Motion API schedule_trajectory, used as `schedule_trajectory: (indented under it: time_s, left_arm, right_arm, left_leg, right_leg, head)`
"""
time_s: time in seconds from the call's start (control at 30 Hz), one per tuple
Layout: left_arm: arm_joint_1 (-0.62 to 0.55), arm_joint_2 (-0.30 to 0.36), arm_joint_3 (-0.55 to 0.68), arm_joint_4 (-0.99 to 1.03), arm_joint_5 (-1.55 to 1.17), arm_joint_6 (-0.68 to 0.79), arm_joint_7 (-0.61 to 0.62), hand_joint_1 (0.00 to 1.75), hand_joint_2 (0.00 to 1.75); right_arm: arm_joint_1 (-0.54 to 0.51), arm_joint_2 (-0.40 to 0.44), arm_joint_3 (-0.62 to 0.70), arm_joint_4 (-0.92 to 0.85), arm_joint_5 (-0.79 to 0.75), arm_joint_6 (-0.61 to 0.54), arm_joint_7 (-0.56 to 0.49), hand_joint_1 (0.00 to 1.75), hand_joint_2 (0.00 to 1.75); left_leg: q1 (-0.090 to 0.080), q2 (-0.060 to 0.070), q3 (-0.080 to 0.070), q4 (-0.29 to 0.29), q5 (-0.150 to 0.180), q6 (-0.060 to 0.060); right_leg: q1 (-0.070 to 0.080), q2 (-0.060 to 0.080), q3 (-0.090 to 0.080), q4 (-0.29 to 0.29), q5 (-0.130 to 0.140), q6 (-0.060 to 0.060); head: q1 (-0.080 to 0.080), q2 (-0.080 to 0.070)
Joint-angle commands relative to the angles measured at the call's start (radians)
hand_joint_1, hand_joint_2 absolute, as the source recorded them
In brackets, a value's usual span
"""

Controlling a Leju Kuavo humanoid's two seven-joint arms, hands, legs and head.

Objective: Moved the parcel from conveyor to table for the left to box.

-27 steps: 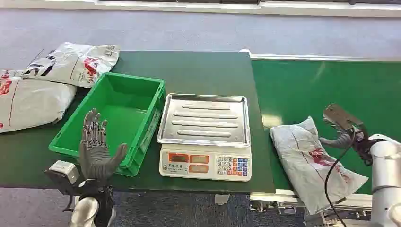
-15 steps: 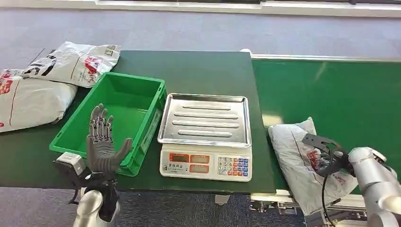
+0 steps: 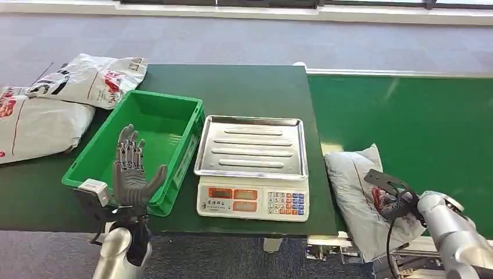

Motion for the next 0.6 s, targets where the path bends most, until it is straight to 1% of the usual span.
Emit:
schedule_trajectory:
  time_s: [0.03,0.6]
  left_arm:
    - [0.001,0.027,0.003,0.021,0.003,0.011,0.007,0.0,1.75]
    - [0.011,0.025,0.003,0.011,0.003,0.011,0.007,0.0,1.75]
  right_arm:
    - [0.005,0.036,0.035,0.068,-0.011,0.08,-0.007,1.75,1.75]
    - [0.01,0.029,0.022,0.069,-0.034,0.077,-0.016,1.75,1.75]
  left_leg:
    - [0.0,-0.002,-0.001,-0.003,0.002,0.0]
    - [0.0,-0.007,-0.005,-0.001,0.001,0.0]
  right_leg:
    - [0.0,-0.001,0.0,-0.003,0.002,-0.001]
    - [0.0,-0.007,-0.002,-0.001,-0.002,0.0]
  head:
    - [0.0,0.0]
    - [0.0,0.0]
